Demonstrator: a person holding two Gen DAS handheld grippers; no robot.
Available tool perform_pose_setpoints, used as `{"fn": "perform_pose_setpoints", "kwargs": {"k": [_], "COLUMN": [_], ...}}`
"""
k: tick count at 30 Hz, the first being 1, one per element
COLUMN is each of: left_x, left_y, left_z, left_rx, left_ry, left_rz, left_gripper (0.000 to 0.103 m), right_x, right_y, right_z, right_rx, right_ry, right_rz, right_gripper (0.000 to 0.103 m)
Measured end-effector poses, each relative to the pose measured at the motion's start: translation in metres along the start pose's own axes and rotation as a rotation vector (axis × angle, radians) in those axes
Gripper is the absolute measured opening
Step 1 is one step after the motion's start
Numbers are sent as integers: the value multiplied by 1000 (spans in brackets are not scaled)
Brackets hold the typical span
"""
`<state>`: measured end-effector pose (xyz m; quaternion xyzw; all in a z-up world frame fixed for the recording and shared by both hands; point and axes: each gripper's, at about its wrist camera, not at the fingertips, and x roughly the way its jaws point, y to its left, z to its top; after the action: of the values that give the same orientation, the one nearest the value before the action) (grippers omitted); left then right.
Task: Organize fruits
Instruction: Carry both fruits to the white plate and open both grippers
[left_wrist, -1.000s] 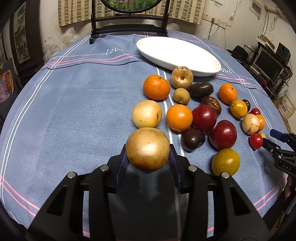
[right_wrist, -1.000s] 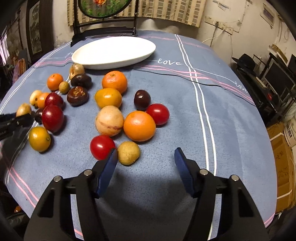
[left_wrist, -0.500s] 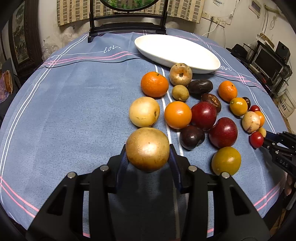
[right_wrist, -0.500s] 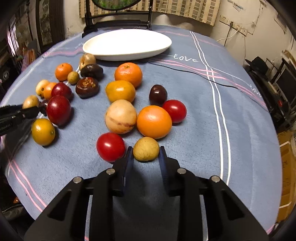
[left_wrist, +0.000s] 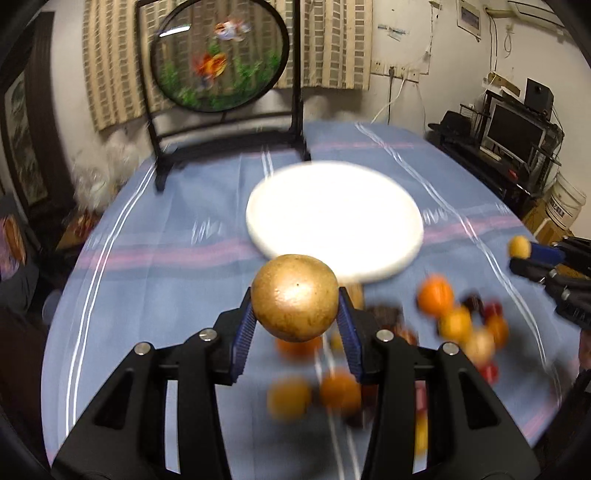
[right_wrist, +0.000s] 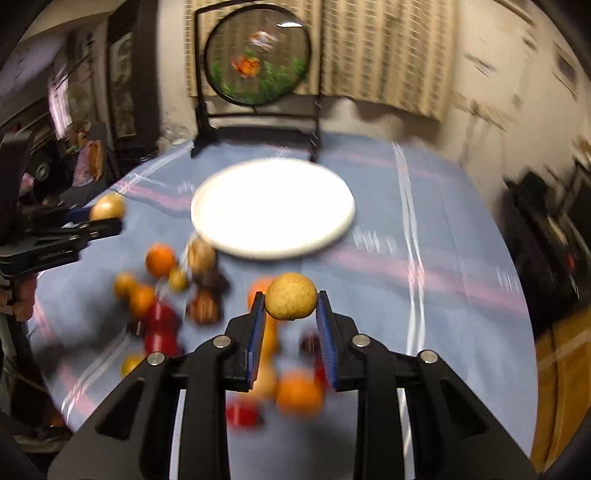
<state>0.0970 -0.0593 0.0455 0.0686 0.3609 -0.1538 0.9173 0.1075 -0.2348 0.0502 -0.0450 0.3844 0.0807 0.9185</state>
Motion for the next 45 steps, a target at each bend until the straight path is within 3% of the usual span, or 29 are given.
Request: {"fn": "perform_pose_setpoints", "kwargs": {"k": [4, 8, 11, 14, 15, 16, 17, 18, 19, 25, 30, 34, 39, 45], "left_x": [74, 139, 174, 196, 201, 204, 204, 202, 197, 143, 75, 46, 15, 7], "left_y": [4, 0, 4, 7, 6, 4, 4, 4, 3, 5, 17, 24, 28, 29], "left_z": [52, 89, 103, 106, 107, 106, 105, 104, 104, 102, 66, 22, -37, -82], "left_rx": [-37, 20, 20, -10, -15, -19, -21, -21, -21, -16, -5, 13, 18, 22], "left_ry": [90, 109, 134, 153, 156, 155, 150, 135, 113, 49, -27, 60, 101, 147], "left_rz": [6, 72, 109, 91, 77, 77, 90, 107, 124, 51, 34, 17, 12, 7], "left_gripper": [43, 43, 43, 44, 45, 54, 64, 80, 82, 82, 92, 92, 92, 92], "right_x": [74, 139, 181, 203, 208, 213, 214, 210, 207, 148, 74, 28, -13, -47], "right_y": [-7, -20, -28, -31, -34, -36, -39, -42, -43, -55, -55, -56, -43, -21], "right_z": [52, 78, 88, 93, 95, 97, 98, 98, 99, 88, 45, -1, -44, -83], "right_rx": [-82, -110, -126, -122, -108, -91, -76, -61, -57, -2, 24, 92, 121, 144], "right_ry": [97, 167, 204, 199, 200, 208, 216, 214, 207, 126, 47, 32, 21, 1], "right_rz": [-42, -72, -107, -103, -99, -90, -91, -98, -96, -55, -20, -23, -15, 7], "right_gripper": [28, 28, 28, 29, 36, 40, 53, 58, 58, 58, 60, 60, 60, 61]}}
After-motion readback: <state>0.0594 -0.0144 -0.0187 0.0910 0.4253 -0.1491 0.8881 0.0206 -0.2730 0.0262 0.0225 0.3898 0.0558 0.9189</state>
